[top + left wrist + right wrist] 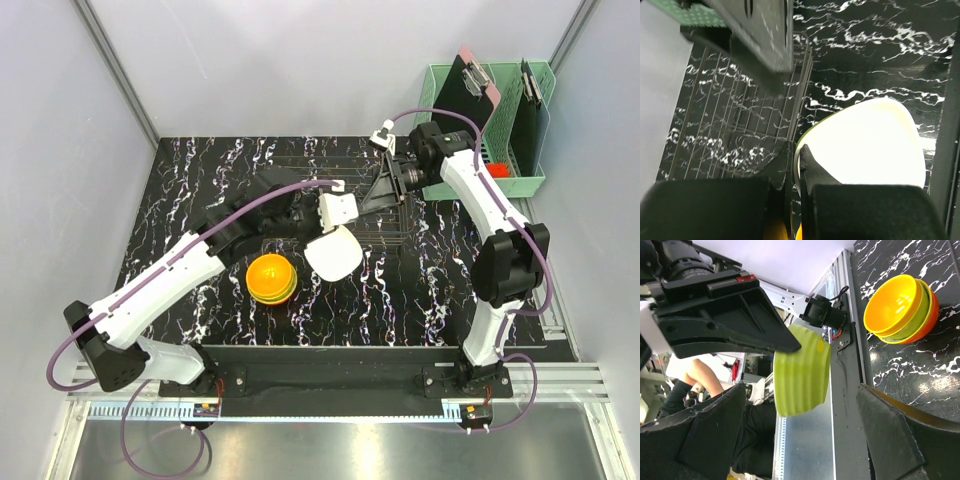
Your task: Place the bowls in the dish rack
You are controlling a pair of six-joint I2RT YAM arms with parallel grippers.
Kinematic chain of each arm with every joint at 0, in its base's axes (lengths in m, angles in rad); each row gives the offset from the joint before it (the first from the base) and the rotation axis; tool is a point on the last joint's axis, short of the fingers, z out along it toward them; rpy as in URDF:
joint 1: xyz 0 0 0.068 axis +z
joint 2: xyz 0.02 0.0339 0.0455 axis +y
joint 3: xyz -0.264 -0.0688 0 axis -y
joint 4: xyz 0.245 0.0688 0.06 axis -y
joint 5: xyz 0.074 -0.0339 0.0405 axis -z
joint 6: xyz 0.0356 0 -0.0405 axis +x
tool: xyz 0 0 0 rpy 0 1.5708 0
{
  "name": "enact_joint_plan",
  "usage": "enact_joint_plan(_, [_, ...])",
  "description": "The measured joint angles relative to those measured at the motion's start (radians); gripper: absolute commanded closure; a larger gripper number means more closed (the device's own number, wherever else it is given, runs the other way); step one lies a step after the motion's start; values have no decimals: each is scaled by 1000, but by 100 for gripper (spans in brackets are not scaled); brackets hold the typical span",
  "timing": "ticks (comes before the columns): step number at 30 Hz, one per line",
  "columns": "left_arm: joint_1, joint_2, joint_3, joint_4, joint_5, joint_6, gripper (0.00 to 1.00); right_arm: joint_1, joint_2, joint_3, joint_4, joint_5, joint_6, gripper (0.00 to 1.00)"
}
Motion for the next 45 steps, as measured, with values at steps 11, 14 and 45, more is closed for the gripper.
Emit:
enact_joint_plan(11, [-1, 10, 18, 20, 150, 41, 100, 50, -45, -56, -51, 0, -208, 0])
enact_joint_plan(14, [-1, 14, 18, 21, 157, 61, 100, 64, -55, -76, -53, -1, -230, 0])
enact_joint_plan(45, [-1, 9, -26, 132, 108, 158, 100, 93, -125, -200, -58, -1, -240, 13])
